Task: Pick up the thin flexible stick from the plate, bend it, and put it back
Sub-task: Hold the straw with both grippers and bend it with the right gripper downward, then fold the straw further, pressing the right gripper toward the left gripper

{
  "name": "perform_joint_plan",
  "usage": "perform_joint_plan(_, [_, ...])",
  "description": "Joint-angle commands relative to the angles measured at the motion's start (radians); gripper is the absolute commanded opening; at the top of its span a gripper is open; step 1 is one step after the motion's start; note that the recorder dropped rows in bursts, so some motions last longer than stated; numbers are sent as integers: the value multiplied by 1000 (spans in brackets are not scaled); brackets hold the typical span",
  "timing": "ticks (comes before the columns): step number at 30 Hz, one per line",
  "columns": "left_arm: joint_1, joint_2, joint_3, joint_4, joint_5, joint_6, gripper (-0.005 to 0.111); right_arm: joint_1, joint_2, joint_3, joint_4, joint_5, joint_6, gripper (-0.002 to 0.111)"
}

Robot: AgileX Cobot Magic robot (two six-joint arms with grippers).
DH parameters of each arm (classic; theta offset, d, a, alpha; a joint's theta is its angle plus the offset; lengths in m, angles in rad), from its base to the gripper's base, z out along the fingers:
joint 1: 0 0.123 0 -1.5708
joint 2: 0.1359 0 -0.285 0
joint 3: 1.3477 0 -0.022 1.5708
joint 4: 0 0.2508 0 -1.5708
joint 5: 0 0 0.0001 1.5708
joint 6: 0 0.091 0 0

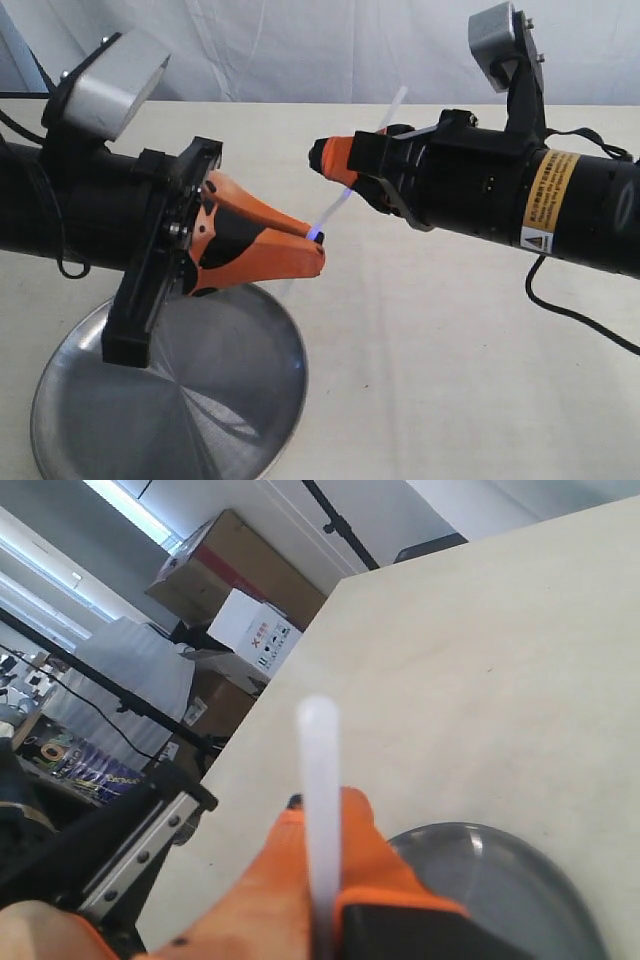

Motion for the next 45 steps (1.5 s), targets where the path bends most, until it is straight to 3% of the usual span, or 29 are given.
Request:
perform_joint_plan(1, [-3,-10,-13,-129,16,51,0,14,11,9,-68,18,-23,0])
perform_joint_plan(17, [-3,-10,-13,-129,-48,119,0,14,11,13,-131,13,-21,-1])
perform_joint_plan(21, [-3,-10,-13,-129,-60,119,0,14,11,13,-122,43,255,-1])
perform_joint_plan(25, [-3,-10,-44,-90,-88,119,0,14,11,13,-168,24,381,-1])
perform_joint_plan(45, [-3,-10,-62,-50,-190,119,0,14,11,13,-430,-92,669,-1])
